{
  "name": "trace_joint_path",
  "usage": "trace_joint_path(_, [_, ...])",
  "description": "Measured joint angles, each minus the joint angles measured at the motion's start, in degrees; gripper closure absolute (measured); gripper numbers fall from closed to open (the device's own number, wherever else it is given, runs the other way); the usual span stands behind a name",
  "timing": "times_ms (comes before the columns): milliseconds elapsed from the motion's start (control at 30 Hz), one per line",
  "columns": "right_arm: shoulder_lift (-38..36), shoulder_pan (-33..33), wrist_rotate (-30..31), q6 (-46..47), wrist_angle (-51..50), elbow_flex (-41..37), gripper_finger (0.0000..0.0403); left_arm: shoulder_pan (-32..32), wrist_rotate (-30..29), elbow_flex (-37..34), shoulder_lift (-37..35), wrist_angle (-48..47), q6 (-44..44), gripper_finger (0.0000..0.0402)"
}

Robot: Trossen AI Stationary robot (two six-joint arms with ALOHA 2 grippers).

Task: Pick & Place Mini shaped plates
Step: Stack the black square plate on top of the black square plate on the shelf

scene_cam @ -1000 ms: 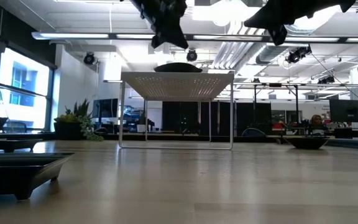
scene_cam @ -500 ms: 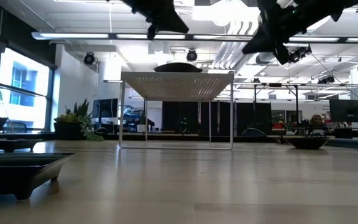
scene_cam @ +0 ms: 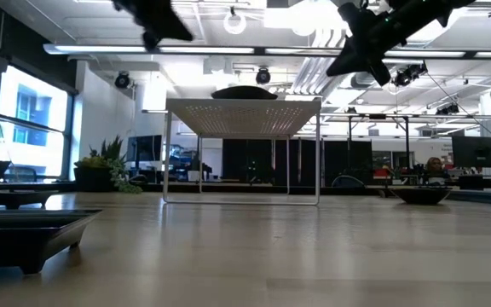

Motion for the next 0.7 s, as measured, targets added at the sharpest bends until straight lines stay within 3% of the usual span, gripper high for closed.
trace_joint_path(300, [-0.01, -0.09, 0.21, -2.40, 0.15, 0.33, 0.0400, 3.31, 5.01, -0.12, -3.73, -28.94, 3.31, 0.0401])
trace_joint_path(500, [-0.01, -0.07, -0.21, -4.22, -0.21, 0.33, 0.0400, 2.40, 8.83, -6.91, -3.40, -34.89, -2.27, 0.0389])
trace_joint_path(700, [-0.01, -0.07, -0.24, -4.12, -0.38, 0.33, 0.0400, -10.78, -1.07, -17.48, -8.67, -30.17, -8.82, 0.0398])
